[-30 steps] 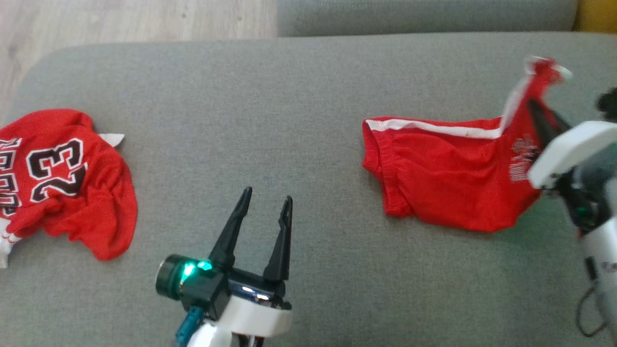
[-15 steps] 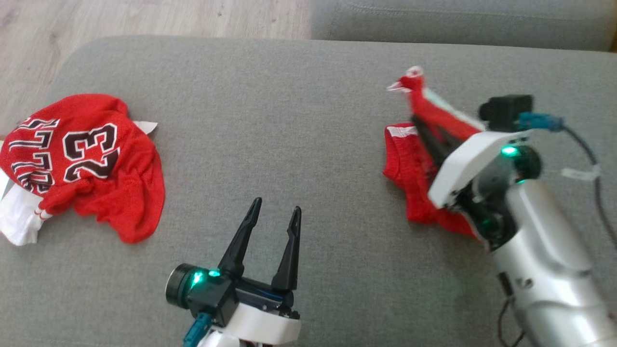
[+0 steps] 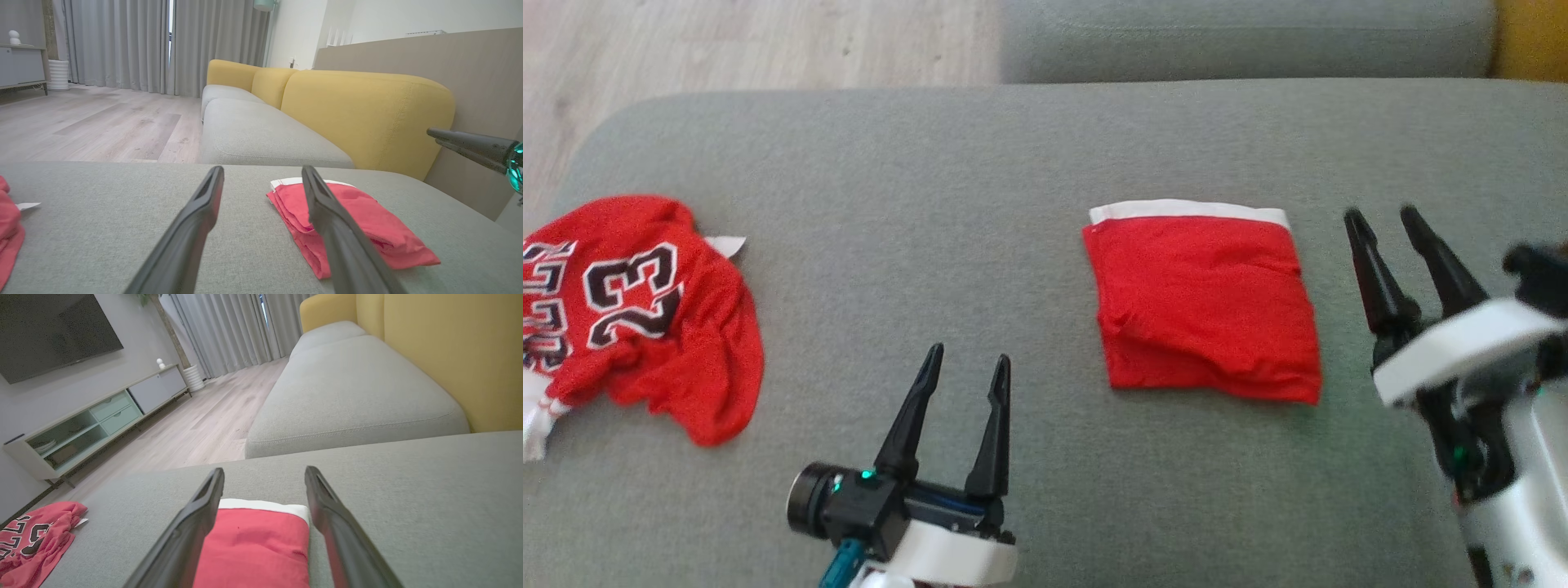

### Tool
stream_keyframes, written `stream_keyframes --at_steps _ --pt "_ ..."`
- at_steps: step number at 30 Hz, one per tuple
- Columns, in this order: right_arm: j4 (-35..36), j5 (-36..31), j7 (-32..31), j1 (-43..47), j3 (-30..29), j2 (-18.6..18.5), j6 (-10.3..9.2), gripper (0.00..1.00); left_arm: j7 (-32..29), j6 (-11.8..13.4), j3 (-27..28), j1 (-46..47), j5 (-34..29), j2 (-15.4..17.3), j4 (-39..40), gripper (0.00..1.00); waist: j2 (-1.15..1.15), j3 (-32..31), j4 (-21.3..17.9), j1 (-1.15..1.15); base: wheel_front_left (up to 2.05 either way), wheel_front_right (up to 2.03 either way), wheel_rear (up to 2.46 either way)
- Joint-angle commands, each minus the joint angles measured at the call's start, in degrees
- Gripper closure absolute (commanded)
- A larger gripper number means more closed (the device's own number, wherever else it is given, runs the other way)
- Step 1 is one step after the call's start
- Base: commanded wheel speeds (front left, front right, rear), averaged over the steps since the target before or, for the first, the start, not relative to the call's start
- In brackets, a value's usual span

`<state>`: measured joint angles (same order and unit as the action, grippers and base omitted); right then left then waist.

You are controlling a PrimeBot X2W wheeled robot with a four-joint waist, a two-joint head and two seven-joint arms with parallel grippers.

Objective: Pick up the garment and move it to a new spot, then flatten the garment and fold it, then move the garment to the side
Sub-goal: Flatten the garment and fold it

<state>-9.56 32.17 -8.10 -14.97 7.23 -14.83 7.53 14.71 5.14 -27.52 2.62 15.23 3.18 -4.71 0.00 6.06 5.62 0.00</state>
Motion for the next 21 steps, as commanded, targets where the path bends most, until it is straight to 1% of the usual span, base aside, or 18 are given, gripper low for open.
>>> stream_keyframes --at_steps 1,5,8,13,15,18,21 --pt "2.6 -0.5 1.7 0.4 0.6 -0.5 -0.04 0.00 0.3 0.4 2.3 0.3 0.0 -0.3 2.0 0.00 0.00 -1.1 -1.3 0.00 0.00 0.00 0.00" --pt "3.7 -3.5 7.7 4.8 2.3 -1.4 -0.04 0.00 0.3 0.8 3.7 -1.0 -0.9 -0.3 1.9 0.00 0.00 -2.3 -3.1 0.00 0.00 0.00 0.00" --pt "3.0 -6.2 12.3 7.7 3.9 -1.0 -0.04 0.00 0.3 1.6 4.9 -2.4 -2.0 -0.3 2.0 0.00 0.00 -3.3 -3.9 0.00 0.00 0.00 0.00" --pt "0.2 -12.2 20.6 12.8 3.5 1.6 -0.04 0.00 0.3 3.0 5.6 -5.6 -3.2 -0.3 2.9 0.00 0.00 -5.8 -3.7 0.00 0.00 0.00 0.00" --pt "-0.5 -15.4 22.2 14.7 2.4 3.1 -0.04 0.00 0.3 3.4 5.9 -7.1 -3.6 -0.3 3.6 0.00 0.00 -6.6 -3.7 0.00 0.00 0.00 0.00" --pt "0.0 -19.5 23.0 17.3 0.5 5.6 -0.04 0.00 0.3 3.7 6.4 -9.2 -5.1 -0.3 4.4 0.00 0.00 -7.8 -3.6 0.00 0.00 0.00 0.00" --pt "3.3 -24.4 23.1 20.0 -0.4 6.6 -0.04 0.00 0.3 3.6 7.1 -11.2 -6.1 -0.3 5.4 0.00 0.00 -8.7 -3.4 0.00 0.00 0.00 0.00"
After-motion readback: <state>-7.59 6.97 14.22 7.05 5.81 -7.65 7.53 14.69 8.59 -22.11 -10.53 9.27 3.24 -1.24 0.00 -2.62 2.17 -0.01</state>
